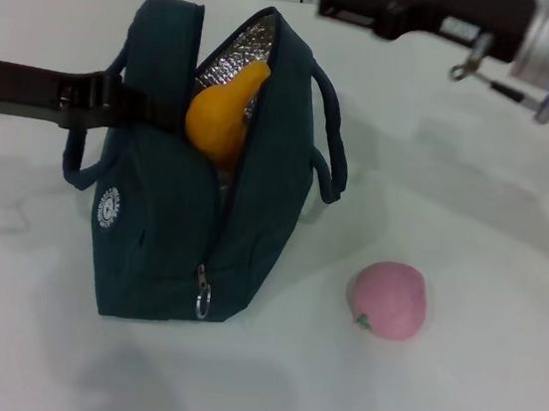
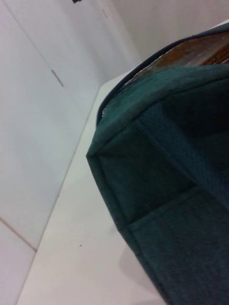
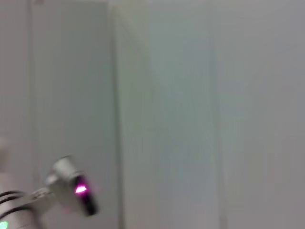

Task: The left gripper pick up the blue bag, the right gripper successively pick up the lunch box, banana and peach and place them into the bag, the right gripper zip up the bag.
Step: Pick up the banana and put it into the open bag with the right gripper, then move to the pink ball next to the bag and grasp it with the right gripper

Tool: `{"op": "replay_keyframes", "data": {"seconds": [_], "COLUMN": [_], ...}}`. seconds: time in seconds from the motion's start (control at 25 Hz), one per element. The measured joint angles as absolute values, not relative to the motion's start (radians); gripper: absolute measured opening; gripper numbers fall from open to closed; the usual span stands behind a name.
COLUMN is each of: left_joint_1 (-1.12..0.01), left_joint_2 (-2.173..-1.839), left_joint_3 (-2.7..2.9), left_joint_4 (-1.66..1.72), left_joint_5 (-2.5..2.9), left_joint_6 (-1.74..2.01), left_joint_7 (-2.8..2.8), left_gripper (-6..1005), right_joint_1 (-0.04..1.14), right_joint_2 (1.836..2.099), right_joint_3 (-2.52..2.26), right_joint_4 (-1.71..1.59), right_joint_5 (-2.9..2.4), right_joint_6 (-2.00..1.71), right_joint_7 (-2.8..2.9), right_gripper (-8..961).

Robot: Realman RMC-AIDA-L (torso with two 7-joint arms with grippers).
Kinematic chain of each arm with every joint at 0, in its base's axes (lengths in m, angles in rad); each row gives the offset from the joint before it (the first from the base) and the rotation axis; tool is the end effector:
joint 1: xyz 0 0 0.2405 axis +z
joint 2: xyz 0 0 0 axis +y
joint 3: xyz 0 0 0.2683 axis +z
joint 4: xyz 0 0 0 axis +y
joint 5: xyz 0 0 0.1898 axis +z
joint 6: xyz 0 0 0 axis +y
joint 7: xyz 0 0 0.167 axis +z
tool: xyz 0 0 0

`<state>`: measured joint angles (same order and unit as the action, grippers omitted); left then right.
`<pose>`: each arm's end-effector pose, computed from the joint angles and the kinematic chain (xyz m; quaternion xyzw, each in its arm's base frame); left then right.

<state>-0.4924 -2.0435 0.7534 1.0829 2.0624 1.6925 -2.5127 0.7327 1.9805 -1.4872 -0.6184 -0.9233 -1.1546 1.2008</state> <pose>-0.2331 0.3338 0.0351 -0.7992 -0.5614 -0.2042 0.0664 0.1028 0.4068 -0.0228 -0.8960 0.0789 0.3997 0.1765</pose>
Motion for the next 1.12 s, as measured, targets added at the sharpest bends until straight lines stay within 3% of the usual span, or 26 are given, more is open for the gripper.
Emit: {"op": "replay_keyframes", "data": {"seconds": [0.12,0.56,1.12], "left_joint_1": [-0.489,-0.485,-0.472], "left_joint_2": [-2.043,-2.042,-2.040], "left_joint_3": [0.723,0.684,0.684], "left_joint_4": [1.083,1.083,1.084], "left_joint_5": [2.062,2.058,2.018], "left_joint_6": [1.693,1.700,1.717], "left_joint_7": [-2.512,-2.514,-2.511], "left_gripper": [35,35,35], "right_joint_1": [0.698,0.656,0.695], "right_joint_2": [1.973,1.896,1.925], "right_joint_3": [-1.427,-1.379,-1.242], "right_joint_4": [-0.658,-0.902,-1.073], "right_joint_5": [-0.968,-1.505,-1.966], "right_joint_6": [-1.155,-1.253,-1.604], "right_joint_7": [1.244,1.716,2.074], "right_gripper": [813,809,805]}}
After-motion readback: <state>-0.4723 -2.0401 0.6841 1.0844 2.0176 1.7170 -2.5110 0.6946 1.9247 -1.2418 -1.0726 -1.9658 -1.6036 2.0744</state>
